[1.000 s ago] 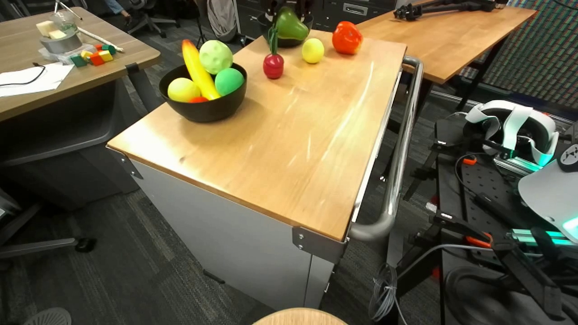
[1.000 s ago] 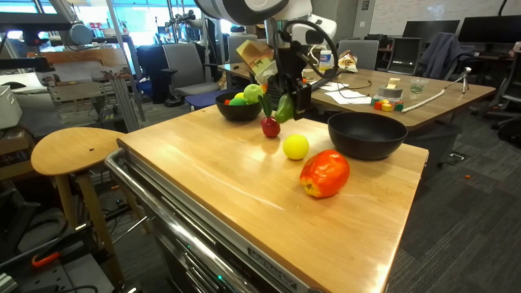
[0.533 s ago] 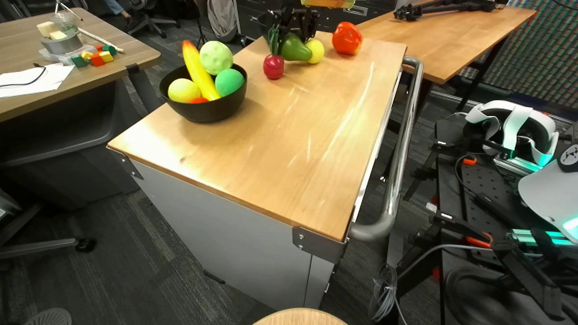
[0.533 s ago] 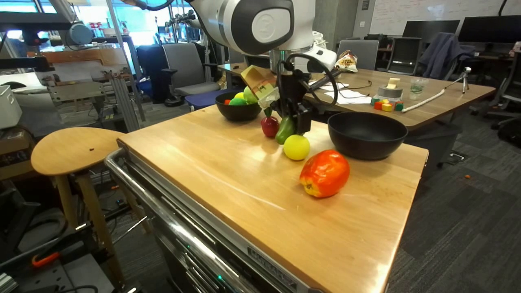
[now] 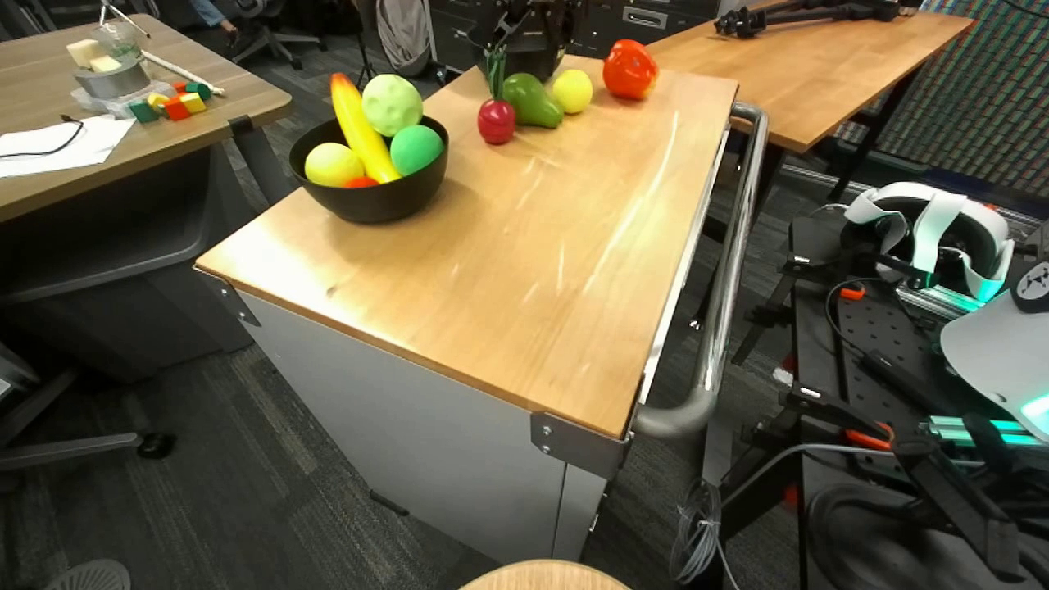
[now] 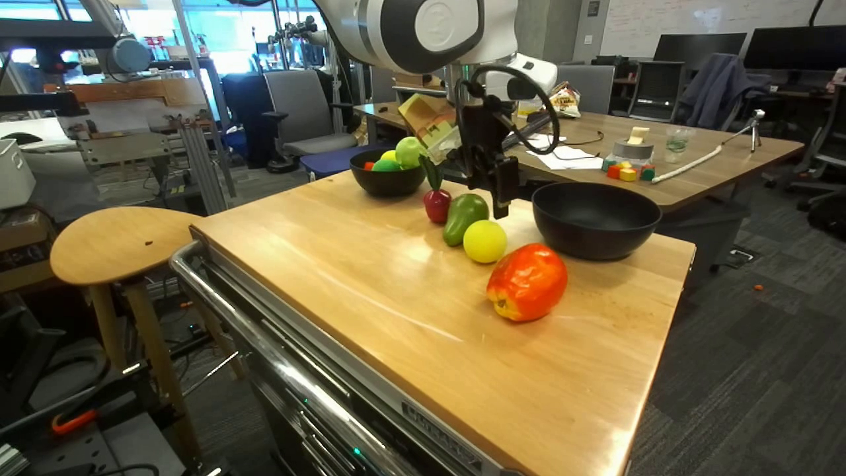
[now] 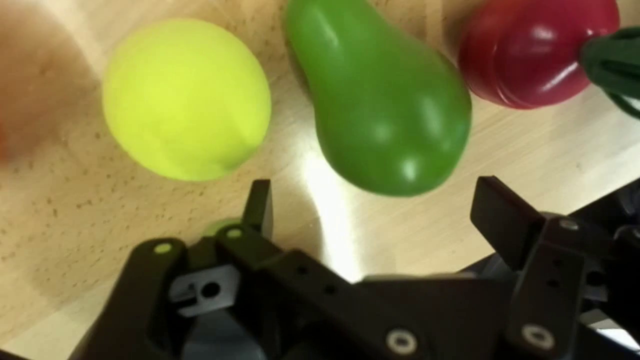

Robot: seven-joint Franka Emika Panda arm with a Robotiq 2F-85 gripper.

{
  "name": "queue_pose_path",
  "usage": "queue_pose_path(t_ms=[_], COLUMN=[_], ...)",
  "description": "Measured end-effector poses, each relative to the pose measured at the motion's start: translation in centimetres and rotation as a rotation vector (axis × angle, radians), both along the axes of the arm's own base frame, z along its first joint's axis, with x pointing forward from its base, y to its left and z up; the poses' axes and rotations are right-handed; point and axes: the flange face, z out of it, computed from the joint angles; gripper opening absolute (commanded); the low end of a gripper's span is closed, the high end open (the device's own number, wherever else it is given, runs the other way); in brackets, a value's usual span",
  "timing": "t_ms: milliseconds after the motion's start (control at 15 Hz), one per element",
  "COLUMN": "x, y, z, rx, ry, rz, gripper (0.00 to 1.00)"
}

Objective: Take the fruits and vegetables out of the bowls and put them on the table

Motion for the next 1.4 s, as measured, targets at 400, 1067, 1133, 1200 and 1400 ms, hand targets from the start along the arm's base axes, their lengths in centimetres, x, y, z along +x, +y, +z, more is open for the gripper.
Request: queue_pose_path(t_ms=[400, 1067, 1133, 1200, 1400], x=[-1.3, -2.3, -2.0, -1.7, -0.2], y=[5.5, 9.7, 10.0, 10.5, 13.1], z=[8.5, 8.6, 8.2, 7.9, 7.7], rx=[-0.043, -0.002, 0.008, 0.016, 0.039], ry=[-0.175, -0.181, -0.178, -0.181, -0.202], rz=[0.171, 0.266, 0.265, 0.269, 0.301], gripper=[1.0, 1.0, 1.0, 1.0, 1.0])
